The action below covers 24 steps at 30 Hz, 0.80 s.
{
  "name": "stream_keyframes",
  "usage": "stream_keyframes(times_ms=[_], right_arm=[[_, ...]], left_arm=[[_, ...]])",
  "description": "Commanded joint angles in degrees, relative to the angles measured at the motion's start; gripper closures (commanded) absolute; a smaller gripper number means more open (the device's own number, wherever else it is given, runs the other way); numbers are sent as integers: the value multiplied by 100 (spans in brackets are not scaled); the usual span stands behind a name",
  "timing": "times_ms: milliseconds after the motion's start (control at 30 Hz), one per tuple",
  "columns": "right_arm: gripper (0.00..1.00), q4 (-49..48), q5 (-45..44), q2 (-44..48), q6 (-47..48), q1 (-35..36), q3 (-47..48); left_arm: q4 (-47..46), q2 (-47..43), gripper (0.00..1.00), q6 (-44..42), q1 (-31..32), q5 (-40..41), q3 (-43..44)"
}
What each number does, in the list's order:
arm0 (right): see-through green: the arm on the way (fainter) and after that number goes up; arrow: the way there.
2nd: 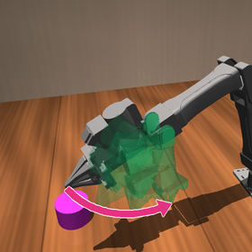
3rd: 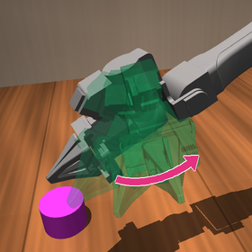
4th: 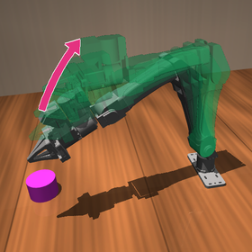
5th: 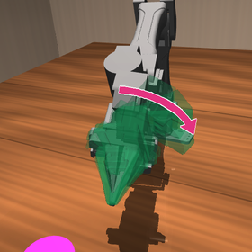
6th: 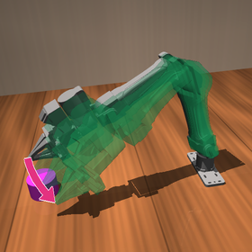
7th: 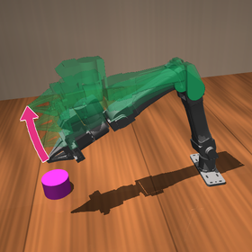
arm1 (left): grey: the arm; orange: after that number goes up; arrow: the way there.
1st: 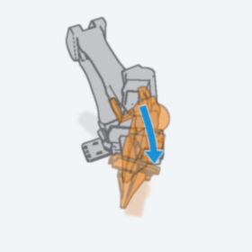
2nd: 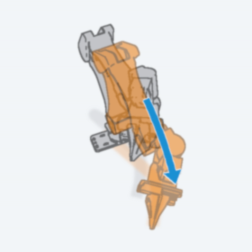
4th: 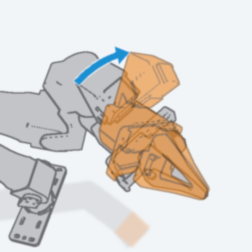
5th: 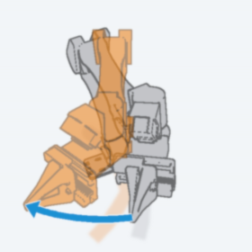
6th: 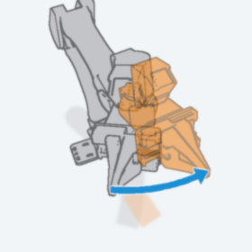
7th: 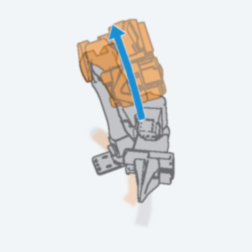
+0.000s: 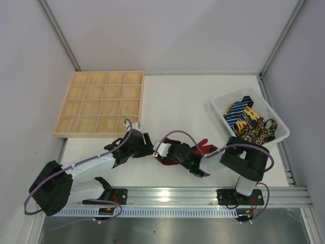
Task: Roll the ties
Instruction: Roll the tie
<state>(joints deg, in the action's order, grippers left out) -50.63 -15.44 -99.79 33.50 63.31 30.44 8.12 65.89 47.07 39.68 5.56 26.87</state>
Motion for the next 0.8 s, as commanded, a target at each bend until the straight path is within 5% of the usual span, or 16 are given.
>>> stream_keyframes(times_ms=[0,100,233,433,767], right_arm=[[47,-465,208,-32,228,24,33],[70,-456,270,-15,184,-20,6],[80,-465,113,3,149,32,-46],[81,193,-749,301,-264,339,59],[88,3461,-2375,636,-1537,1148,1288]], left_arm=[[-214,3,31,-5,-48,-73,64],[-232,29,31,-22,-48,-73,72],[-232,21,31,-22,-48,-99,37],[-100,-190,31,-84,-39,-46,37],[-311,-437,35,4,-22,-301,-279]])
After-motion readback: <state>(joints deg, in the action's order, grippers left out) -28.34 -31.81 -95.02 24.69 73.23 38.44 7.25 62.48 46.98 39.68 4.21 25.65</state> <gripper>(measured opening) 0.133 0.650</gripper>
